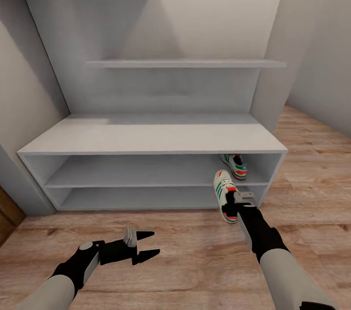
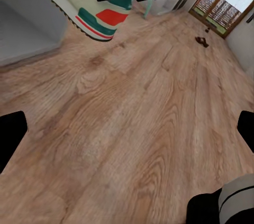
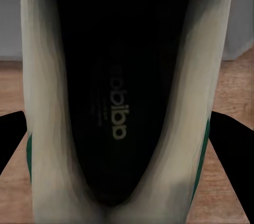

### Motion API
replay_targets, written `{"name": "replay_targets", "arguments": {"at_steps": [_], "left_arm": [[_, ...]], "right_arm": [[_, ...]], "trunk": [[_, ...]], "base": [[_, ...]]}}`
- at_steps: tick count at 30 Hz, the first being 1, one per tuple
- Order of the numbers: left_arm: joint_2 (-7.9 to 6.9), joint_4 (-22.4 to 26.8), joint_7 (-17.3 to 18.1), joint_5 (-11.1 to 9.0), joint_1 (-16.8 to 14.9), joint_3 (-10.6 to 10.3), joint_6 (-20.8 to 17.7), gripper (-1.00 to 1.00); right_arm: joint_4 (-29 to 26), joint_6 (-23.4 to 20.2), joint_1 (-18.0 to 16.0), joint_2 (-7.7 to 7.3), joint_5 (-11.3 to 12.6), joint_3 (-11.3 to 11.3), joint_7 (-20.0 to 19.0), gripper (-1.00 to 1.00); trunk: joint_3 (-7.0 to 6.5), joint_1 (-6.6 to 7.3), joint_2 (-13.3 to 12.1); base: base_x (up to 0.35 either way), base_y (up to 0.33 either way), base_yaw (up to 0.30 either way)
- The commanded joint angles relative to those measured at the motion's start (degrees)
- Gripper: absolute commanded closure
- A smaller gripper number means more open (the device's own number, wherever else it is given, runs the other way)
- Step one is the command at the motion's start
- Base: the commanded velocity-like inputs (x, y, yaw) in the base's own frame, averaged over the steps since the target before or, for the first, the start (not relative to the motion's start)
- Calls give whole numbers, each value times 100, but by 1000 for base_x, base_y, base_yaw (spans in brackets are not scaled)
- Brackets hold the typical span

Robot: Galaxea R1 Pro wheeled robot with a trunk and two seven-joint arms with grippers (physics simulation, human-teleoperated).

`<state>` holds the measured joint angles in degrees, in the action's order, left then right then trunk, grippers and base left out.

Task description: Pick up the two gym shoes and the two sandals from the corridor floor and place them onto the hallstand (shoe rack) in the corridor, making sure they are on the rack and not on the floor. Arrange them so the two gym shoes are next to each other and the two sandals are next to each other.

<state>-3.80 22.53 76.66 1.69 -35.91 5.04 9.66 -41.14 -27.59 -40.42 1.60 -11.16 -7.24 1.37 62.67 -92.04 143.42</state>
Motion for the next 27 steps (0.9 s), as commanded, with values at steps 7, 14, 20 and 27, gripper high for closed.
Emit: {"name": "replay_targets", "arguments": {"at_steps": [7,14,20,27], "left_arm": [[2,-7,19,15,-4,23,53,-100],[2,-12,17,15,-4,23,53,-100],[2,-12,16,15,-4,22,53,-100],[9,-12,16,15,-4,20,53,-100]], "right_arm": [[-8,-27,-3,7,-53,-20,-14,100],[-8,-27,-1,7,-53,-23,-14,100],[-8,-27,-1,7,-53,-37,-21,100],[-8,-27,-1,7,-53,-32,-22,100]], "trunk": [[5,-2,2],[5,-2,2],[5,-2,2],[5,-2,2]], "base": [[339,-48,0],[346,66,0],[213,62,0],[134,3,0]]}}
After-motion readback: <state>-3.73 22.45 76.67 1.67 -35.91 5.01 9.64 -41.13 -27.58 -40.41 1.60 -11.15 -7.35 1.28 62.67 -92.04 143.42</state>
